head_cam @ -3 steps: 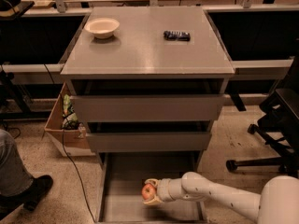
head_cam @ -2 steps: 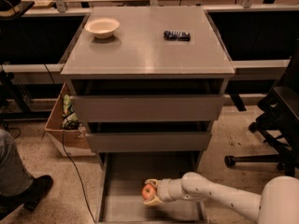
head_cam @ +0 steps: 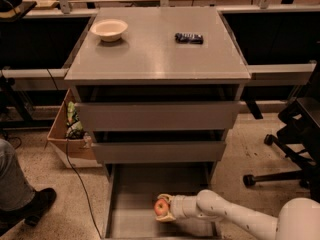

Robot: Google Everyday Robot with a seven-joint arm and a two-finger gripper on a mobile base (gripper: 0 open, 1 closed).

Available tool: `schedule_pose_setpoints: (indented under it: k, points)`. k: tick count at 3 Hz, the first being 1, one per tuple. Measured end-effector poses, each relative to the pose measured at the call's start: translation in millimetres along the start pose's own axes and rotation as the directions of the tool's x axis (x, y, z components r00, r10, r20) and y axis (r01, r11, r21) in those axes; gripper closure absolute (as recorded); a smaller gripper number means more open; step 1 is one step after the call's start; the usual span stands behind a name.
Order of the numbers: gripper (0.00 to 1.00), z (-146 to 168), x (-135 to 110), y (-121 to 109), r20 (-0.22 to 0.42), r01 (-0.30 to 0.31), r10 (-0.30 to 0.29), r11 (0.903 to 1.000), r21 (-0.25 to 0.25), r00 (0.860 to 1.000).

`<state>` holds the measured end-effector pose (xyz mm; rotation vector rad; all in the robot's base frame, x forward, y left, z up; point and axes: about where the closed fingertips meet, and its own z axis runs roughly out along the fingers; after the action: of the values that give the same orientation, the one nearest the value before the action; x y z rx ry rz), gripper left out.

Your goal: Place apple into bottom drawer

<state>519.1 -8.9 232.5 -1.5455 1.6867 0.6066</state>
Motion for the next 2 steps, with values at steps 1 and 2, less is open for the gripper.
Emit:
schedule_pose_setpoints:
  k: [1,2]
  points:
    - [1.00,2,27,-8,0.024,-0.020,0.019,0.9987,0.046,1.000]
    - [1.00,6,47,-18,0.075,-0.054,0.047,0.9944,0.091,0.996]
